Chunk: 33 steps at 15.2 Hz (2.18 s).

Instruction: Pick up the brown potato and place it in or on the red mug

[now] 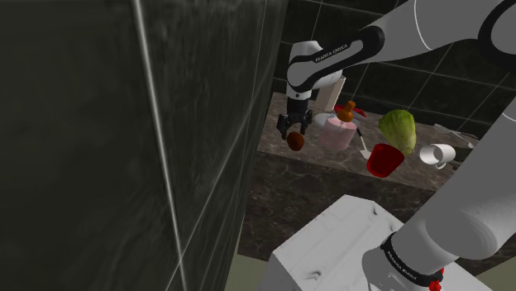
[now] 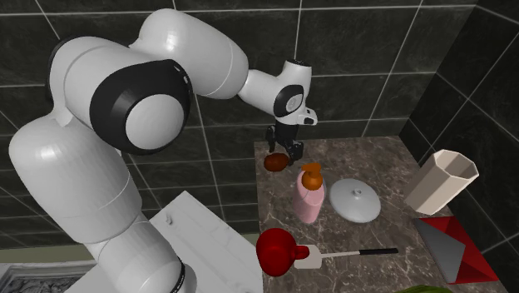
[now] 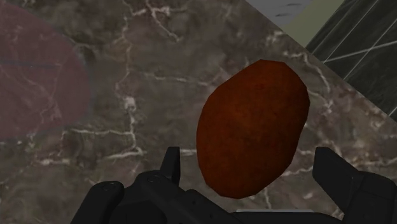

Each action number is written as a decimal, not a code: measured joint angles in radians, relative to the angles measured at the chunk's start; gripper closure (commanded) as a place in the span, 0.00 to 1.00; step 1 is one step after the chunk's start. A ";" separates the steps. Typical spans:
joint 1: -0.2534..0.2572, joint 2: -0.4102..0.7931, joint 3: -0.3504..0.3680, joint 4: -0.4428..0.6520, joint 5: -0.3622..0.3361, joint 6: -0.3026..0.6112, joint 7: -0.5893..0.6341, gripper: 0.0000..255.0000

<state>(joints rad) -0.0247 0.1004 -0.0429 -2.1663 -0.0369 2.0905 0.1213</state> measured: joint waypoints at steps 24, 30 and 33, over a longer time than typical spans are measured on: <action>0.000 -0.079 0.000 0.075 -0.001 -0.153 -0.005 1.00; 0.001 -0.108 0.000 0.124 -0.001 -0.231 -0.006 1.00; 0.002 -0.114 0.002 0.155 -0.001 -0.268 -0.005 1.00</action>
<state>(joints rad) -0.0226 -0.0136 -0.0413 -2.0115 -0.0374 1.8223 0.1167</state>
